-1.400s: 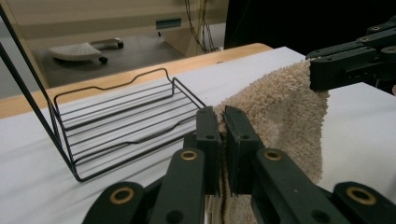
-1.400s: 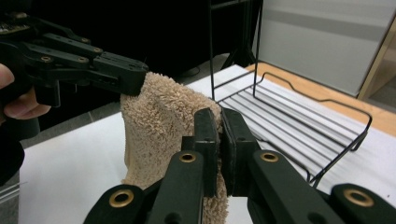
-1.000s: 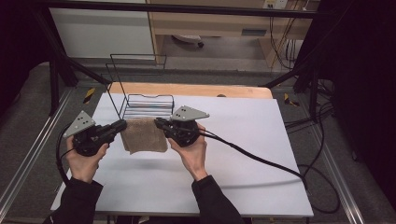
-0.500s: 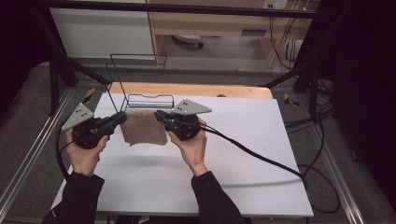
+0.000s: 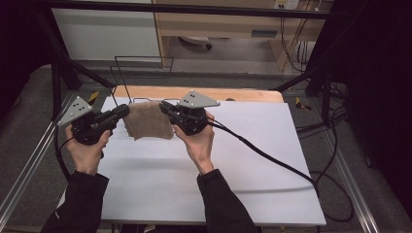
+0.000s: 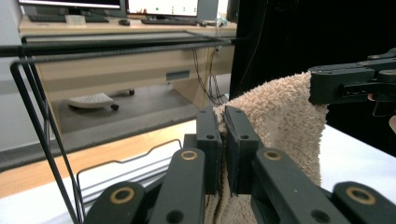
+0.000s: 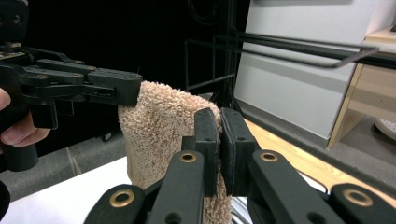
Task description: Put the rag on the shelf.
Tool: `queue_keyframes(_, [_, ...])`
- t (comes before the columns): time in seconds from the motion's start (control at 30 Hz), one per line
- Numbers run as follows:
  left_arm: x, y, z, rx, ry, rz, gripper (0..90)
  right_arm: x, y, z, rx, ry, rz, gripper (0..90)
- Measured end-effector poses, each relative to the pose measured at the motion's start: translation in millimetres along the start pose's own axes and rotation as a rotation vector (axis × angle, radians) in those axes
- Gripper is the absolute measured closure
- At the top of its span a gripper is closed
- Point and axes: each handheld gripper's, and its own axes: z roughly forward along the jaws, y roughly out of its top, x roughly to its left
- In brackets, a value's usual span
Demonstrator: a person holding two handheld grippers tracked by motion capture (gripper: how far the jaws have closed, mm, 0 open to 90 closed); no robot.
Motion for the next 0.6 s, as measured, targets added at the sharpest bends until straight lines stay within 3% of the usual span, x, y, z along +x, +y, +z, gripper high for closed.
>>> queue_keyframes(0.23, [0.7,11.3,2.4,-0.025,0.011,0.021,85.0,-5.0,11.7,0.2,-0.017,-0.008,-0.014,86.3])
queue_keyframes(0.6, [5.5,26.1,7.4,-0.049,0.010,0.008,85.0,-11.0,23.7,4.5,-0.039,-0.021,-0.016,86.4])
